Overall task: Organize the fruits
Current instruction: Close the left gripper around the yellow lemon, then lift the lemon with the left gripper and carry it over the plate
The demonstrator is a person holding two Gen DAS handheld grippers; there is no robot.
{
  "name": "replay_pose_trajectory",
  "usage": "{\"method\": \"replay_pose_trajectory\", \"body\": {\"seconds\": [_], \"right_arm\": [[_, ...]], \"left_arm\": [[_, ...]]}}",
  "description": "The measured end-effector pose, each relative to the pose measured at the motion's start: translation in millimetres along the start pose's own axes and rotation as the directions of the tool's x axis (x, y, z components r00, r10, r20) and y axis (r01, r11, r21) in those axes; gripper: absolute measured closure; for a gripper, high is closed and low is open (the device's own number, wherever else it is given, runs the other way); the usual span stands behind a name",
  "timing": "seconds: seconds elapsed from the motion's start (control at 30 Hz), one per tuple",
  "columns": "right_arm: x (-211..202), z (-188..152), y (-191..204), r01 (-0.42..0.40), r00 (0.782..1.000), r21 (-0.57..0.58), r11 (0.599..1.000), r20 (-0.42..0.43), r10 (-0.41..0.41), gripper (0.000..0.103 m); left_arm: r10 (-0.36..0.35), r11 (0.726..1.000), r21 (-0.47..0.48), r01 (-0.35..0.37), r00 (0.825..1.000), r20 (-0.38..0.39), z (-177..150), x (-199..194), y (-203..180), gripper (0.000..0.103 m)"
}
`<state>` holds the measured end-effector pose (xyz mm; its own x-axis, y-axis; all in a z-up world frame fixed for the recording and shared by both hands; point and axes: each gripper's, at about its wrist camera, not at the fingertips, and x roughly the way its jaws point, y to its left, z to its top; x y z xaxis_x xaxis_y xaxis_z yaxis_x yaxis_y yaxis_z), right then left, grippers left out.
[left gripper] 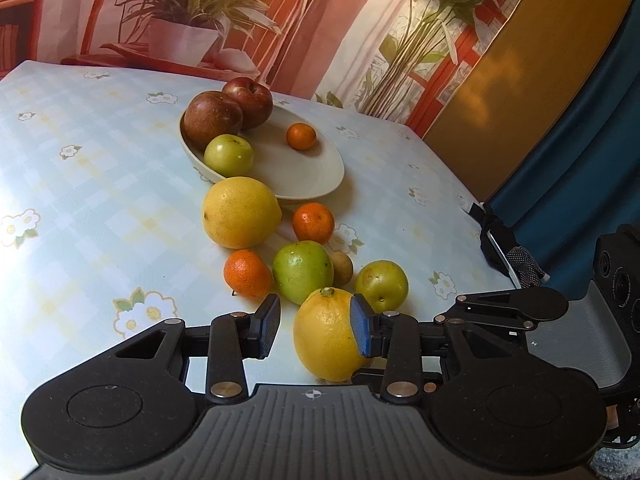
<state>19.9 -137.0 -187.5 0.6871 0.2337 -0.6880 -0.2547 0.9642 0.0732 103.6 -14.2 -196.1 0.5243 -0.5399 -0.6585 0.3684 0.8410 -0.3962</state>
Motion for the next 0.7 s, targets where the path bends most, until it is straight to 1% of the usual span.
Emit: {"method": "replay_pose_trajectory", "body": {"seconds": [0.1, 0.23, 0.33, 0.43, 0.6, 0.7], "right_arm": [[0, 1, 0, -0.002, 1.000, 0.002, 1.000, 0.003, 0.002, 0.069], [1, 1, 0, -0.001, 1.000, 0.003, 1.000, 0.007, 0.001, 0.065], [2, 1, 0, -0.001, 1.000, 0.004, 1.000, 0.005, 0.001, 0.065], [2, 1, -1, 0.000, 1.000, 0.010, 1.000, 0.005, 0.000, 0.068], [3, 2, -2, -0.002, 1.000, 0.019, 1.000, 0.008, 0.002, 0.069], [3, 1, -3, -0.004, 1.000, 0.022, 1.000, 0.009, 0.004, 0.069]], "left_arm": [[-0.017, 1.000, 0.020, 0.018, 1.000, -0.023, -2, 5, -6, 0.062], [-0.003, 0.998, 0.056, 0.005, 0.999, -0.032, -5, 10, -13, 0.060], [-0.013, 0.999, 0.031, 0.014, 0.999, -0.041, -2, 12, -9, 0.060], [-0.032, 0.999, -0.008, 0.032, 0.998, -0.052, 2, 13, -2, 0.060], [-0.043, 0.999, -0.026, 0.041, 0.998, -0.055, 5, 17, 1, 0.059], [-0.048, 0.999, -0.028, 0.046, 0.997, -0.061, 6, 19, 2, 0.056]]}}
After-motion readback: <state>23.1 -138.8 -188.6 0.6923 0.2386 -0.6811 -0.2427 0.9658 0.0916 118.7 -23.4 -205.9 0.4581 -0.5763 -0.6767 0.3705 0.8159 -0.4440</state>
